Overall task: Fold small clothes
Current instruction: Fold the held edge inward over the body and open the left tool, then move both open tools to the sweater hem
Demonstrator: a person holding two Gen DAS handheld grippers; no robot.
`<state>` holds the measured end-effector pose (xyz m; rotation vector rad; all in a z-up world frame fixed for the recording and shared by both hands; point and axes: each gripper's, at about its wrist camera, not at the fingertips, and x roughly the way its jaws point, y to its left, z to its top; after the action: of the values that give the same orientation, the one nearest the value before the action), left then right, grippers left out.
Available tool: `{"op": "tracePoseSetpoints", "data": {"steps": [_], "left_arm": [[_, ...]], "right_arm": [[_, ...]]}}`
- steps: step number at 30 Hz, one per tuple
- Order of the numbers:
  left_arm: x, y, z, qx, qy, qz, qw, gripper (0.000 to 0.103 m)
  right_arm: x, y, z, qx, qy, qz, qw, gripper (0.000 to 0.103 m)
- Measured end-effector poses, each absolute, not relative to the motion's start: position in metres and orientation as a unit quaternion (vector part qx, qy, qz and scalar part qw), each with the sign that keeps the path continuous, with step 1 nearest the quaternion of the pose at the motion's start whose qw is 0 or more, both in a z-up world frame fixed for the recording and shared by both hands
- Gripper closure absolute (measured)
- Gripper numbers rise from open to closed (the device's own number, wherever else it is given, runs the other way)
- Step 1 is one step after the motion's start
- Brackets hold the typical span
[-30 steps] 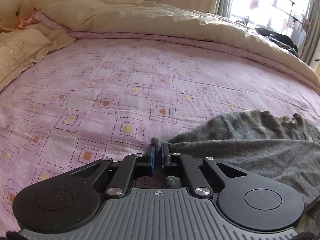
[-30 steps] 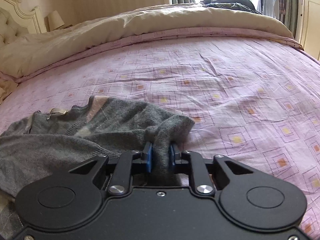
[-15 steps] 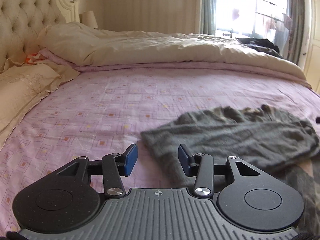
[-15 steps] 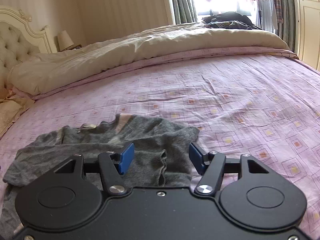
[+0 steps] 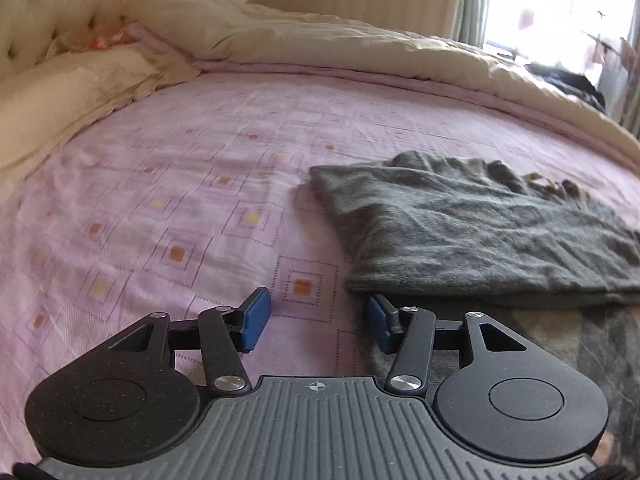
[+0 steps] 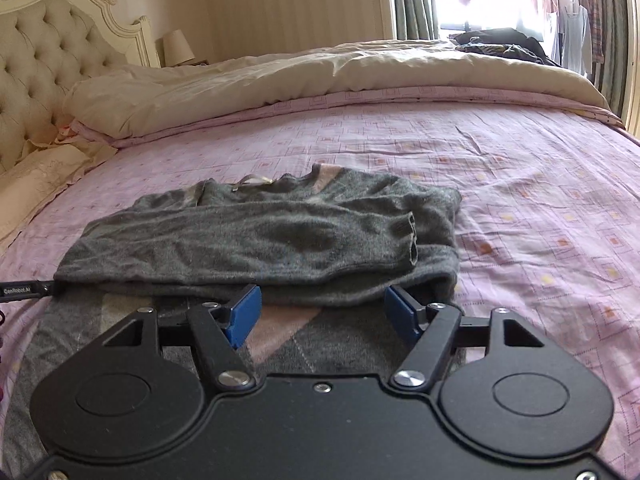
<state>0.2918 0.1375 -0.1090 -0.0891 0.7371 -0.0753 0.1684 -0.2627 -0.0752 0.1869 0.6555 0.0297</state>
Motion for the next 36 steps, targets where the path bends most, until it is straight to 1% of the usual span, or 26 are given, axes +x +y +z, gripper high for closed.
{"op": "tracePoseSetpoints", "data": {"steps": [1, 4, 6, 10, 14, 18, 26, 36], "left_arm": [[0.289, 0.143, -0.109, -0.050, 0.356, -0.037, 0.932, 0.052], [0.277, 0.144, -0.110, 0.002, 0.352, -0.022, 0.936, 0.053], [0.267, 0.147, -0.109, 0.013, 0.354, -0.025, 0.935, 0.053], [0.239, 0.156, -0.100, -0.028, 0.364, -0.048, 0.930, 0.052], [0.208, 0.152, -0.100, -0.034, 0.381, -0.085, 0.920, 0.044], [0.171, 0.145, -0.099, -0.027, 0.382, -0.096, 0.919, 0.044], [0.117, 0.138, -0.101, -0.074, 0.403, -0.123, 0.904, 0.042], [0.069, 0.113, -0.108, -0.078, 0.415, -0.159, 0.892, 0.042]], "right_arm": [[0.167, -0.264, -0.078, 0.092, 0.325, 0.012, 0.941, 0.031], [0.160, -0.269, -0.086, 0.102, 0.336, 0.000, 0.936, 0.031], [0.152, -0.272, -0.088, 0.110, 0.338, -0.004, 0.935, 0.031], [0.129, -0.275, -0.090, 0.123, 0.343, -0.008, 0.931, 0.031], [0.098, -0.277, -0.089, 0.135, 0.346, -0.015, 0.929, 0.031], [0.064, -0.275, -0.087, 0.131, 0.350, -0.019, 0.927, 0.027], [0.006, -0.275, -0.094, 0.144, 0.371, -0.011, 0.917, 0.027], [-0.040, -0.280, -0.102, 0.177, 0.380, 0.002, 0.908, 0.027]]}}
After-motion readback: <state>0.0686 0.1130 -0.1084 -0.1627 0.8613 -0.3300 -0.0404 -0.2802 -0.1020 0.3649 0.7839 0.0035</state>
